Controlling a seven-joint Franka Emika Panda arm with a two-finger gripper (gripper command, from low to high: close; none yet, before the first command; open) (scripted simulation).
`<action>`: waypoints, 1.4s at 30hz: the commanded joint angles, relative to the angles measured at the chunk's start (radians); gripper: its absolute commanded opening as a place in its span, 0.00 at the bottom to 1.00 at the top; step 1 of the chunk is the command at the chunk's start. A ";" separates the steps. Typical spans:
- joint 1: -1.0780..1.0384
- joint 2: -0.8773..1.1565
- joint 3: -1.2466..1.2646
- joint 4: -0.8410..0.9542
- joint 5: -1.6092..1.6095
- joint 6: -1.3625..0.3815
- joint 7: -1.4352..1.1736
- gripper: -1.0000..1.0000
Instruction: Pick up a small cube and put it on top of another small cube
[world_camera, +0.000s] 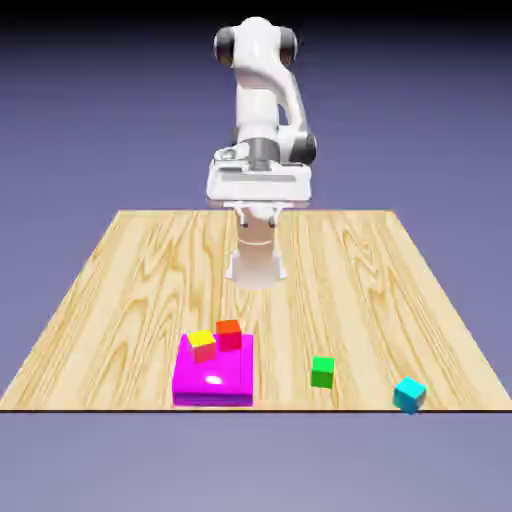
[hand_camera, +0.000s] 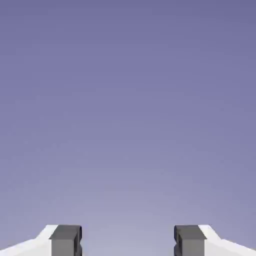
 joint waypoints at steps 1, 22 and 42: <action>0.023 0.036 -0.008 0.019 -0.010 -0.021 -0.031 0.50; 0.504 0.797 -0.174 0.420 -0.211 -0.468 -0.682 0.50; 0.451 0.654 -0.297 0.378 -0.254 -0.622 -0.696 0.00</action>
